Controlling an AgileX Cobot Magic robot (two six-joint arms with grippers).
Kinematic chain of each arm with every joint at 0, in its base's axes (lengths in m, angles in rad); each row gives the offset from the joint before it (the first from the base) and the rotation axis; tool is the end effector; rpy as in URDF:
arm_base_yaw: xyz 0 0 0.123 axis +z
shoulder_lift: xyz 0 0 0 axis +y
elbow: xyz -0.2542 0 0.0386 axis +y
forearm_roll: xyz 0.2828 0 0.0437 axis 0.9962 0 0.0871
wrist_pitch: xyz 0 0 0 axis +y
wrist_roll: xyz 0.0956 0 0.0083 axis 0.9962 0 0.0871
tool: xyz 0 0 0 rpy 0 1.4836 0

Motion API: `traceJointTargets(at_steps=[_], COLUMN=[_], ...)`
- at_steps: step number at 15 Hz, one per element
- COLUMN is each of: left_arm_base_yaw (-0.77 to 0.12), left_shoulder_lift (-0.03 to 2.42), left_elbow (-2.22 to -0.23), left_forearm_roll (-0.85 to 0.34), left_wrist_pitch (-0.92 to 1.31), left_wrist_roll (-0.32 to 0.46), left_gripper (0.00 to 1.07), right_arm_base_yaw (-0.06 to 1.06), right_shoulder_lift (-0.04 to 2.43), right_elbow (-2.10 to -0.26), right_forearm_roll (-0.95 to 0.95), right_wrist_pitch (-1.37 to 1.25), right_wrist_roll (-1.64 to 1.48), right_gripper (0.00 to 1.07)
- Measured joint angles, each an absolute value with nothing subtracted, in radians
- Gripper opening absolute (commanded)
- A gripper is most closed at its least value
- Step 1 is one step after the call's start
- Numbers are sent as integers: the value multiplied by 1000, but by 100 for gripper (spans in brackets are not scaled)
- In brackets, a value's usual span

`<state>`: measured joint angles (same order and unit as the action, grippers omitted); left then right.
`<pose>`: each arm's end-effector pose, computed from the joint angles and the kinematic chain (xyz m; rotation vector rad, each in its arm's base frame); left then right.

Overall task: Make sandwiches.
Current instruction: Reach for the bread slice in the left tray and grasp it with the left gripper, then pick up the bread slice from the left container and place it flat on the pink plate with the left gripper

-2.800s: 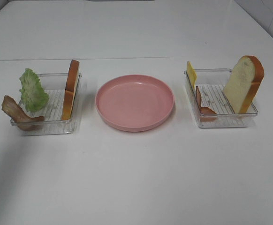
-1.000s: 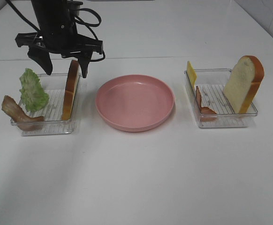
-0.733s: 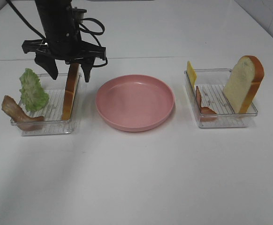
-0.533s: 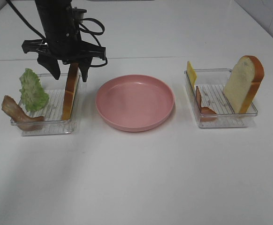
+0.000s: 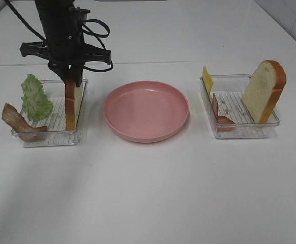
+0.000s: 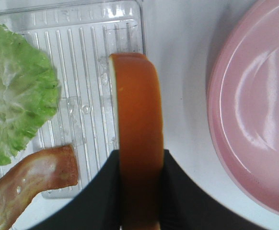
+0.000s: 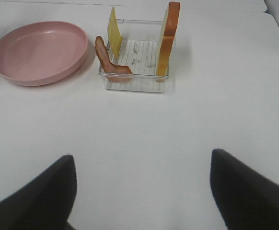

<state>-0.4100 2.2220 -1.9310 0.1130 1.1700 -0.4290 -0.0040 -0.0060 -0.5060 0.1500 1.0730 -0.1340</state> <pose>0.4507 -0.1850 0.1689 0.0216 2.9177 0.0271 0.0556 0.0124 0.2937 -0.1414 2.0318 0.0929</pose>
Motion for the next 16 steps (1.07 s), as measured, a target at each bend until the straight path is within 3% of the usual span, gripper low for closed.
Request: traceJointTargets(at_steps=[8,11,16], left_arm_base_yaw=[-410,-398,-263], left_shoulder_lift=[2104,2034,2060], left_elbow=[-1992,-2027,-2042], left_forearm_roll=[107,40,-415], left_wrist_pitch=[1212,1213,1196], left_wrist_roll=[-429,-392,-195], left_gripper=[0,0,0], right_arm_base_yaw=[-4,-4,-4], right_shoulder_lift=[-6,-6,-6], right_elbow=[-506,-506,-506], right_forearm_roll=[150,150,150], right_wrist_pitch=[1073,1073,1073], right_wrist_roll=[-134,-134,-134], right_gripper=[74,74,74])
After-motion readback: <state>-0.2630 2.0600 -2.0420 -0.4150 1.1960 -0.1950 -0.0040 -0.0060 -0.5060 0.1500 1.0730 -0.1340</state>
